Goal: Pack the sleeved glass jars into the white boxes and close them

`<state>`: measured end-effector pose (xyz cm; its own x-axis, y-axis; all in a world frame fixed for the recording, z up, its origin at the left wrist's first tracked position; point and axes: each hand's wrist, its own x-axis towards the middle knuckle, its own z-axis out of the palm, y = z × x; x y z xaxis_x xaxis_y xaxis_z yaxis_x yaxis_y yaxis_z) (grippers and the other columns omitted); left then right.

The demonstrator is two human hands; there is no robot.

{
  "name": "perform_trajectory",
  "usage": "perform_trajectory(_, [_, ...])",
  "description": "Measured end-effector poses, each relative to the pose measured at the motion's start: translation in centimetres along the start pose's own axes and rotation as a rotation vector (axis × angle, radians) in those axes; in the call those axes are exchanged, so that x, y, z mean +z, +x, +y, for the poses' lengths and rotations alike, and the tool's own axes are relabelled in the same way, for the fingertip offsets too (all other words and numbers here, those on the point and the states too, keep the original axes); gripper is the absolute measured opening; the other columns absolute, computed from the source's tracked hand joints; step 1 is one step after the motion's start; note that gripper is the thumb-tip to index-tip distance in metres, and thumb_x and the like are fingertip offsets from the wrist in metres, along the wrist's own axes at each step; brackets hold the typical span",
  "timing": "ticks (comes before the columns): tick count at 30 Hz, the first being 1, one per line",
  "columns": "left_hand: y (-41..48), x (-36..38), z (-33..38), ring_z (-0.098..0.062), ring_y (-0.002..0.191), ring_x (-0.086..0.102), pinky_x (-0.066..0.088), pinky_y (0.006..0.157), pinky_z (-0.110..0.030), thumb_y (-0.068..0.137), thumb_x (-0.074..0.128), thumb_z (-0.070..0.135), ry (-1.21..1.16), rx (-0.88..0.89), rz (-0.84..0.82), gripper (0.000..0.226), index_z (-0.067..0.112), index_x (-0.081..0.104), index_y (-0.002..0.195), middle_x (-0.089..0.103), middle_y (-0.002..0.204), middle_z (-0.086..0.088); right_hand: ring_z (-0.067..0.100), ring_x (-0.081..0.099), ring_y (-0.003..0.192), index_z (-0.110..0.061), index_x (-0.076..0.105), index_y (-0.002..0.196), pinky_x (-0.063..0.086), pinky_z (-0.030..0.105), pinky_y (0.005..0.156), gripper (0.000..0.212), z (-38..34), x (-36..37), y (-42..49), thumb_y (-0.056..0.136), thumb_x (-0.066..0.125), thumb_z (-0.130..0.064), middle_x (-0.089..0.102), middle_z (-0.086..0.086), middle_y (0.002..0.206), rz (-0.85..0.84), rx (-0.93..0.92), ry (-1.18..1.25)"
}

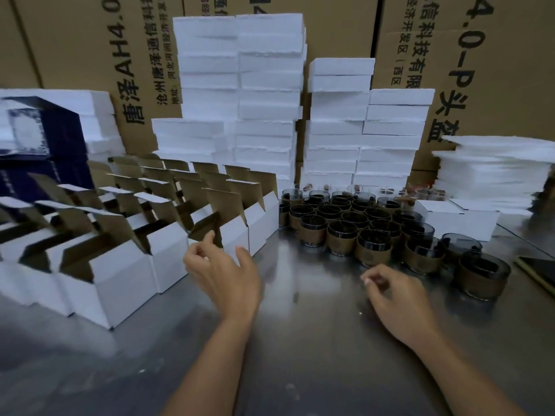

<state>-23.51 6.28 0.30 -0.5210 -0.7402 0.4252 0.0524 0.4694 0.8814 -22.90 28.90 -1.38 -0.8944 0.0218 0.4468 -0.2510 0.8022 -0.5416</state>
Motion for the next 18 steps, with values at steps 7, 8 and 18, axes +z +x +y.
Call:
perform_trajectory(7, [0.6, -0.2, -0.9, -0.030, 0.112, 0.037, 0.035, 0.097, -0.040, 0.088, 0.060, 0.020, 0.101, -0.003, 0.004, 0.019, 0.011, 0.063, 0.104, 0.038, 0.119, -0.015, 0.005, 0.057, 0.069, -0.037, 0.058, 0.078, 0.050, 0.035, 0.064, 0.017, 0.1, 0.0, -0.3, 0.087, 0.059, -0.023, 0.062, -0.014, 0.075, 0.021, 0.008, 0.026])
perform_trajectory(8, [0.6, -0.3, -0.9, -0.030, 0.112, 0.037, 0.033, 0.096, -0.039, 0.088, 0.062, 0.021, 0.119, 0.025, 0.009, 0.017, 0.011, 0.064, 0.100, 0.039, 0.118, -0.015, 0.005, 0.057, 0.069, -0.036, 0.058, 0.078, 0.050, 0.035, 0.064, 0.016, 0.2, 0.0, -0.3, 0.087, 0.059, -0.023, 0.062, -0.013, 0.075, 0.022, 0.010, 0.026])
perform_trajectory(18, [-1.5, -0.3, 0.7, -0.027, 0.106, 0.040, 0.031, 0.091, -0.049, 0.074, 0.076, 0.020, 0.216, 0.581, -0.011, 0.016, 0.014, 0.061, 0.071, 0.052, 0.103, -0.013, 0.002, 0.057, 0.072, -0.036, 0.058, 0.081, 0.049, 0.029, 0.065, 0.014, -0.1, 0.3, -0.2, 0.087, 0.058, -0.024, 0.062, -0.016, 0.078, 0.009, -0.036, 0.024])
